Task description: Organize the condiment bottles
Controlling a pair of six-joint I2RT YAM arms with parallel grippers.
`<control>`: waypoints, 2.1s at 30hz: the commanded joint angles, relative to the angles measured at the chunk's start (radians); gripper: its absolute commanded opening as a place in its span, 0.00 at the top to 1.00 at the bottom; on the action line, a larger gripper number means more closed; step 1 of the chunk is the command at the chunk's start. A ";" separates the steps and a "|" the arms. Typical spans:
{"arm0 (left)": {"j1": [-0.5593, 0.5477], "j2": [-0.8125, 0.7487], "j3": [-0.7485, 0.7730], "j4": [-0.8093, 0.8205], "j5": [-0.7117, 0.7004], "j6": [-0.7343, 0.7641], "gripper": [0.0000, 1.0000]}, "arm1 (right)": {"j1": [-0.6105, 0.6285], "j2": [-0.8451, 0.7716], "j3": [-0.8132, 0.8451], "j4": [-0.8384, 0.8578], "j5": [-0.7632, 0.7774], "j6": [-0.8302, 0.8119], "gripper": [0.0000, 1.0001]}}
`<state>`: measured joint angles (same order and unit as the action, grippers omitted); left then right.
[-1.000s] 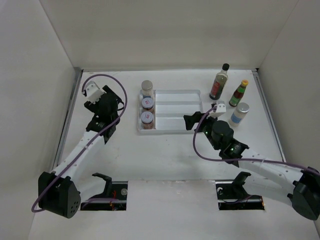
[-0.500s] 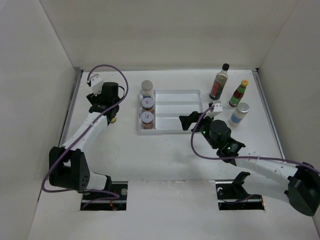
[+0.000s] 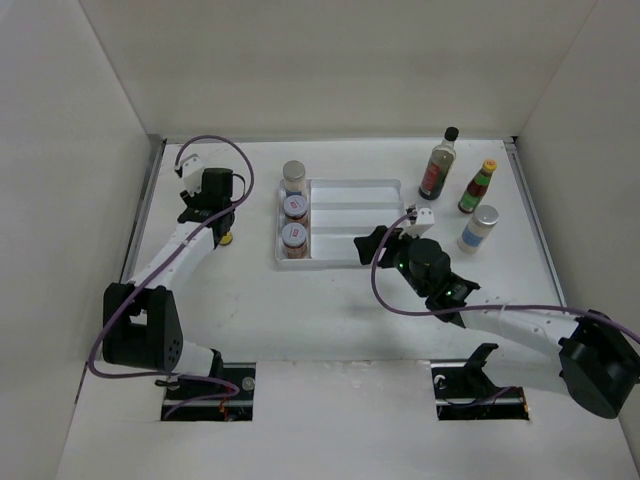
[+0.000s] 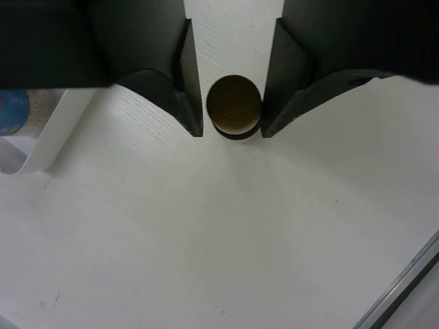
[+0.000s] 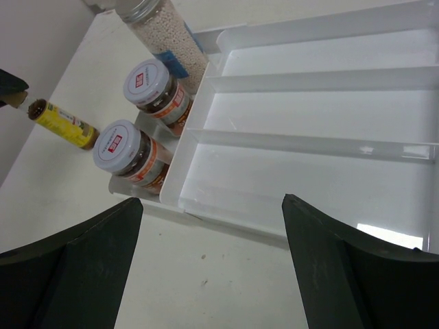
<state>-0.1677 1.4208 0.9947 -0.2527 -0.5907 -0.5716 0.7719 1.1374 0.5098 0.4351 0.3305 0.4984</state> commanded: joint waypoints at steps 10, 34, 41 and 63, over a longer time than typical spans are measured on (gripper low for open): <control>-0.003 -0.199 0.065 0.044 -0.021 0.018 0.87 | -0.006 -0.002 0.024 0.062 -0.013 0.017 0.10; -0.474 0.375 0.683 0.386 0.043 0.173 0.86 | -0.027 -0.044 -0.005 0.063 0.062 0.025 0.10; -0.442 0.520 0.688 0.389 0.083 0.153 0.86 | -0.041 -0.047 -0.010 0.062 0.065 0.026 0.09; -0.436 0.534 0.480 0.495 0.045 0.171 0.35 | -0.055 -0.016 -0.004 0.067 0.068 0.025 0.09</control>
<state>-0.5930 2.0499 1.5040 0.1699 -0.5255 -0.4053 0.7254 1.1286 0.5072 0.4358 0.3828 0.5175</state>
